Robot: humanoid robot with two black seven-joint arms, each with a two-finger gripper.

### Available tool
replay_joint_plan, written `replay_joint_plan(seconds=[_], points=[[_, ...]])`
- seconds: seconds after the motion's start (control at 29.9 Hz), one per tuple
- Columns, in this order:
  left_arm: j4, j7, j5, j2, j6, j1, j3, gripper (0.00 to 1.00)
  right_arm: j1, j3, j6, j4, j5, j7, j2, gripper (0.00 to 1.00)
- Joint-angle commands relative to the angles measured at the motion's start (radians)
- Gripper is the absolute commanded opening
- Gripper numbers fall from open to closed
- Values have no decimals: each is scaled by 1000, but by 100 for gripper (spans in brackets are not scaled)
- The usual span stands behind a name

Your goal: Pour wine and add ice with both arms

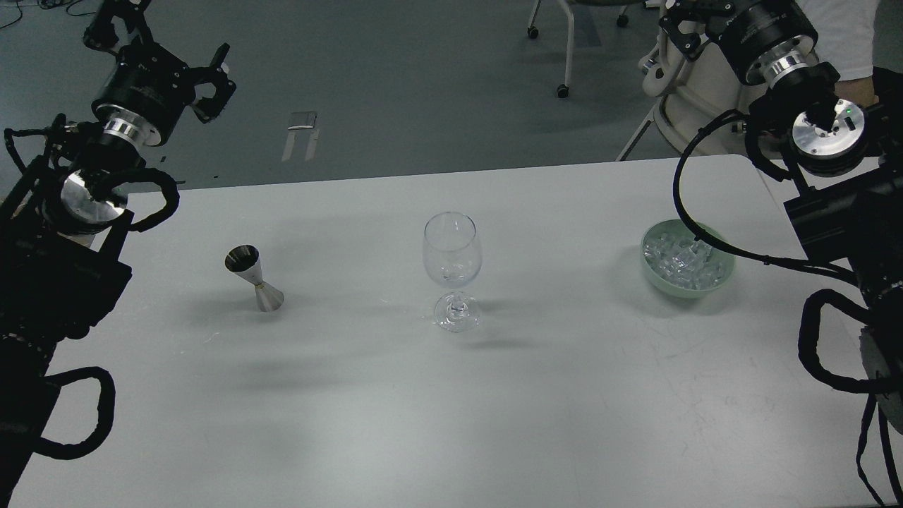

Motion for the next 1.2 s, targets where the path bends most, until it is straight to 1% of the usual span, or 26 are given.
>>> replay_joint_plan(seconds=[0.0,0.03,0.1,0.4,0.6,0.67,0.94,1.04,1.17], points=[[-6,-3,11,2,3,9,2,98,-1,-1,-1,1,0,0,4,100],[-8,-4,14,1,4,12,4,98,-1,-1,0,-1,0,1,6,100],[-8,-33,17,5,15,11,4,98,-1,-1,0,-1,0,1,10,100],[3,-44,14,14,14,2,4,98,2,1,-4,-1,-3,1,10,100],[3,-46,-3,24,-9,-20,1,98,3,-8,-1,2,-8,1,-1,100],[8,-47,-6,16,4,-20,-16,98,5,-12,-1,4,-8,1,-2,100],[25,-46,-23,18,-5,-14,-16,98,8,-1,-9,-2,-1,0,-7,100],[35,-46,-25,13,6,-12,-13,98,6,-1,-8,-10,0,0,-7,100],[38,-35,-26,5,27,-14,-10,98,6,-1,-3,-10,0,-6,-4,100]])
